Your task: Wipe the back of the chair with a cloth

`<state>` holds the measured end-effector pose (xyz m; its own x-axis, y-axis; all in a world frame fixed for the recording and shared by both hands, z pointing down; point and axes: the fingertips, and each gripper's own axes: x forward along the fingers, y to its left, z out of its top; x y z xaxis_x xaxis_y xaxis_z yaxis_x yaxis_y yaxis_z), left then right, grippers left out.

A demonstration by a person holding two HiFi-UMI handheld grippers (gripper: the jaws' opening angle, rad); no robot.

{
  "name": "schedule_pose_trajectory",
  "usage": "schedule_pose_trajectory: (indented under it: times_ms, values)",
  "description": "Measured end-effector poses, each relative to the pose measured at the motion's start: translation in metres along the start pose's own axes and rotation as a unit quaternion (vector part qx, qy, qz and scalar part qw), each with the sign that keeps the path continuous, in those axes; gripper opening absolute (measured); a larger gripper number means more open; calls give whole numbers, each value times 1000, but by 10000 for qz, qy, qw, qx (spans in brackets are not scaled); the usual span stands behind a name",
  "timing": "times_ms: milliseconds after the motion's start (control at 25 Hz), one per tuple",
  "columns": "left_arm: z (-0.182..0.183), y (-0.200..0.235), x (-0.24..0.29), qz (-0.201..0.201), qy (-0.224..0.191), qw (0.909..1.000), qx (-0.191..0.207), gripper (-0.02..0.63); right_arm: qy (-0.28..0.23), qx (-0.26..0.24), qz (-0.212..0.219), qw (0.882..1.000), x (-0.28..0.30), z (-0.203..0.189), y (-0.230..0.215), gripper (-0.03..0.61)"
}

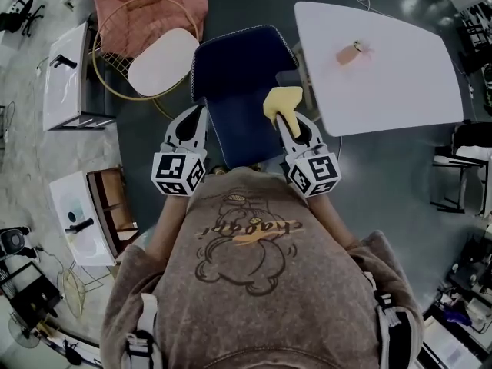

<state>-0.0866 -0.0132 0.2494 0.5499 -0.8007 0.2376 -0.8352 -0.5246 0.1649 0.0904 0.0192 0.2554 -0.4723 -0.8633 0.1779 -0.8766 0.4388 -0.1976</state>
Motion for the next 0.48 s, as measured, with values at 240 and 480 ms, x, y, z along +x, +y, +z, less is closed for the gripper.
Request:
schedule_pose_trajectory:
  times_ms: [240,480]
  values:
    - [4,11,3,119,-166,9998,53,9,-83,-45,-122,9999,4,0,-5,77]
    - [4,16,4,138,-176,9997,36,9,-86,-101,-210,9997,4,0,-7,76]
